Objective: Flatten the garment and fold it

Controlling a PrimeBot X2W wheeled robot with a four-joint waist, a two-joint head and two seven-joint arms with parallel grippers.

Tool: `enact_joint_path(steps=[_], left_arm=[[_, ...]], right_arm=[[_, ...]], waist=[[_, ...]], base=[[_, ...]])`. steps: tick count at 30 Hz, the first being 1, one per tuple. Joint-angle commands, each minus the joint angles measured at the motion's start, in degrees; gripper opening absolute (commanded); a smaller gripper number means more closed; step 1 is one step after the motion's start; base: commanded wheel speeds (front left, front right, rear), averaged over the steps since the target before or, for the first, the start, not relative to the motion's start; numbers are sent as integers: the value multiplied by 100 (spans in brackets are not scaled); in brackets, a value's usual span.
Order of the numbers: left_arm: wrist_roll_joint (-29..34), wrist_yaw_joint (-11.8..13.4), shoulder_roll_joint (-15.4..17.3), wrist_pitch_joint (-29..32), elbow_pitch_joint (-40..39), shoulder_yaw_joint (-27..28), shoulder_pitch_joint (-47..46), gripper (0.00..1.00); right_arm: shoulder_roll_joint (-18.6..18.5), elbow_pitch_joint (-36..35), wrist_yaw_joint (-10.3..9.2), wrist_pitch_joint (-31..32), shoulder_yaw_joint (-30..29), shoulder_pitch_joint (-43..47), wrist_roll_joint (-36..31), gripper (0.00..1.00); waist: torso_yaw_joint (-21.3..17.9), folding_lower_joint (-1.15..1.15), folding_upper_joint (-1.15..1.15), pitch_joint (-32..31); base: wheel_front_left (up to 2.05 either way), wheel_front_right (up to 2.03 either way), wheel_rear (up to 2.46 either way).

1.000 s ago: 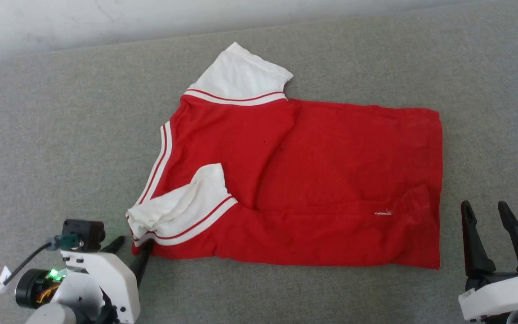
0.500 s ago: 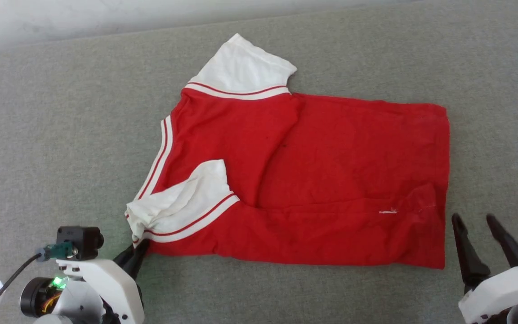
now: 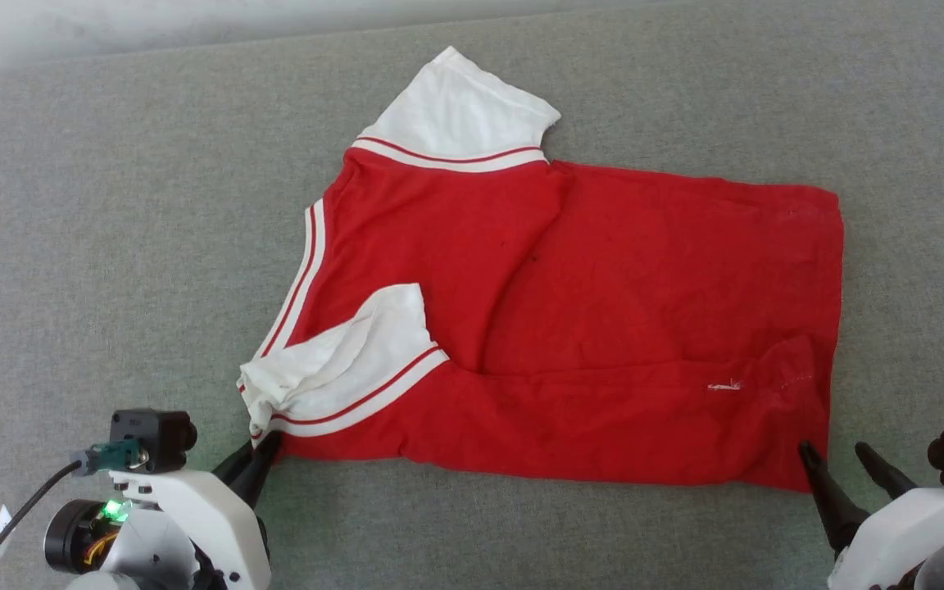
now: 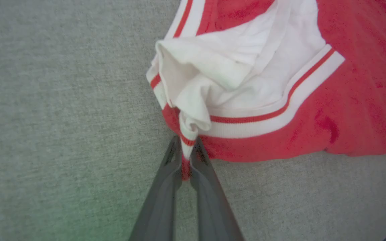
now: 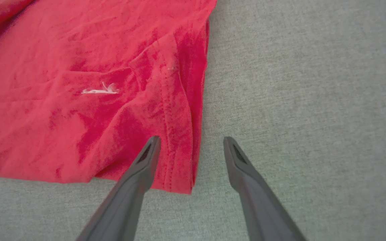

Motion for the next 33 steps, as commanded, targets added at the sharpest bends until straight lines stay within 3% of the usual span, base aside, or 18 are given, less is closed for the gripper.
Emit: enact_joint_path(steps=[1, 10, 12, 13, 14, 15, 24, 33], left_arm=[[38, 42, -13, 49, 94, -54, 6, 0], [49, 40, 42, 104, 72, -69, -115, 0], [36, 38, 47, 115, 76, -70, -129, 0], [29, 34, 48, 118, 79, -70, -136, 0], [21, 29, 51, 119, 86, -69, -143, 0], [15, 25, 56, 119, 96, -68, -148, 0], [-320, -90, -80, -102, -1, 67, -9, 0], [-672, 129, 39, 289, -655, 141, 699, 0]], right_arm=[[13, 61, -4, 8, 14, -23, 16, 100], [-42, 492, -4, 42, 153, -141, 213, 100], [-82, 589, -4, 30, 241, -180, 342, 41], [-125, 648, -4, 19, 284, -196, 389, 30], [-168, 698, -4, -20, 303, -218, 412, 11], [-184, 753, -4, -66, 292, -244, 440, 0], [-470, 747, -4, -304, 291, -394, 580, 0], [-967, 94, -4, 307, -15, -188, 719, 0]], waist=[[1, -1, 0, 7], [43, -1, 0, 122], [46, -1, 0, 137], [49, -1, 0, 145], [53, -1, 0, 149], [56, -1, 0, 149], [43, -1, 0, -82], [14, -1, 0, -483]], base=[[0, 0, 0], [0, 0, 0], [0, 0, 0], [0, 0, 0], [0, 0, 0], [0, 0, 0], [0, 0, 0], [0, 0, 0]])
